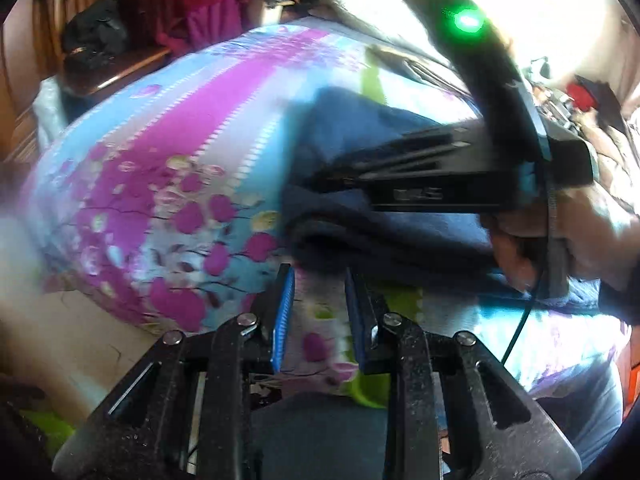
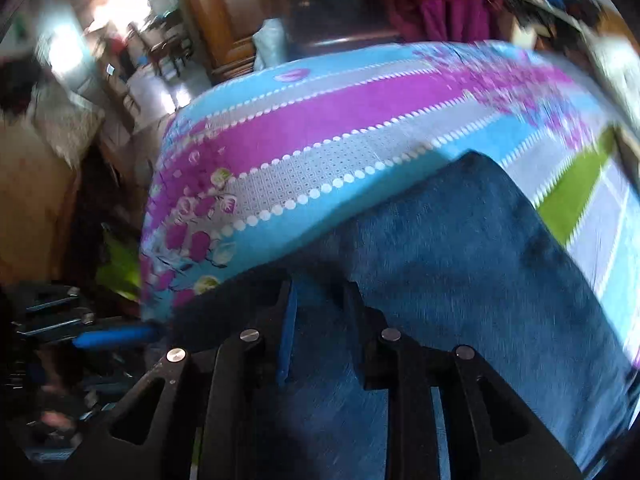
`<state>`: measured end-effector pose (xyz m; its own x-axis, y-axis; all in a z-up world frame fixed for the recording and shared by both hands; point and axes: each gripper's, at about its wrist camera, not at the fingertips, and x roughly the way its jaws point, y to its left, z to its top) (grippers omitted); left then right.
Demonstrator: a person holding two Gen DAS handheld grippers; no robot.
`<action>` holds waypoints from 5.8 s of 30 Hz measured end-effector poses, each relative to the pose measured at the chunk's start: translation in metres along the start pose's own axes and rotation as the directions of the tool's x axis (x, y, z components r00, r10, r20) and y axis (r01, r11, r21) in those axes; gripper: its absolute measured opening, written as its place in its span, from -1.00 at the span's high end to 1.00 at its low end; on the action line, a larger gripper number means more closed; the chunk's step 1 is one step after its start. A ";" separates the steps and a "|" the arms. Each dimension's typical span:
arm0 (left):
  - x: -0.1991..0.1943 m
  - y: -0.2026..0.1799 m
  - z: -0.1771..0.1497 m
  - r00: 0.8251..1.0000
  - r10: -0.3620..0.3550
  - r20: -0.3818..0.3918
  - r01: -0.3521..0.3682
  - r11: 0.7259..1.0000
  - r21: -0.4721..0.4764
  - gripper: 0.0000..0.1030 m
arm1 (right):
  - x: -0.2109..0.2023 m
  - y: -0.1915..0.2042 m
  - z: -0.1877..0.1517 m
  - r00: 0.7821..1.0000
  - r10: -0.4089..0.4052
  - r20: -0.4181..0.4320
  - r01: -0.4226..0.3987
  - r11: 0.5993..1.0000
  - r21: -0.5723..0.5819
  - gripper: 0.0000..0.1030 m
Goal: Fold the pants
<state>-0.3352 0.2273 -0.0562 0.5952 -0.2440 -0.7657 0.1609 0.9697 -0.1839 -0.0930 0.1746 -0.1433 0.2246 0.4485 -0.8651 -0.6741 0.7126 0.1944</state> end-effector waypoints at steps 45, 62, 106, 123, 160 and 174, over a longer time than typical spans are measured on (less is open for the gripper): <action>0.052 -0.114 0.087 0.999 -0.014 0.049 0.005 0.986 0.166 -0.20 | -0.220 -0.165 -0.249 0.797 -0.603 -0.010 0.556 0.728 0.400 0.10; 0.107 -0.142 0.062 0.991 0.133 0.004 -0.130 0.968 0.216 -0.45 | -0.216 -0.174 -0.313 0.788 -0.606 -0.108 0.518 0.559 0.647 -0.30; -0.014 0.048 -0.013 0.977 0.188 0.099 -0.119 0.870 -0.479 -0.55 | -0.177 0.006 -0.195 0.801 -0.541 0.257 0.531 0.840 0.116 -0.75; -0.022 0.077 -0.026 0.983 0.156 0.096 -0.083 0.846 -0.526 -0.55 | -0.009 0.110 -0.132 0.793 -0.532 0.298 0.610 0.687 -0.396 0.27; 0.143 0.062 0.154 0.807 -0.539 -0.242 0.445 0.824 -0.352 -0.55 | -0.045 0.092 -0.080 0.829 -0.461 0.316 0.532 0.824 -0.194 0.75; 0.167 0.027 0.172 0.835 -0.445 -0.323 0.401 0.895 -0.197 0.59 | -0.043 0.090 -0.079 0.833 -0.459 0.310 0.526 0.830 -0.185 0.75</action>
<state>-0.0960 0.2104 -0.0836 0.1708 -0.6310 -0.7567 0.2270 0.7726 -0.5930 -0.2191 0.1774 -0.1254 0.7141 0.2136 -0.6666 -0.5718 0.7273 -0.3795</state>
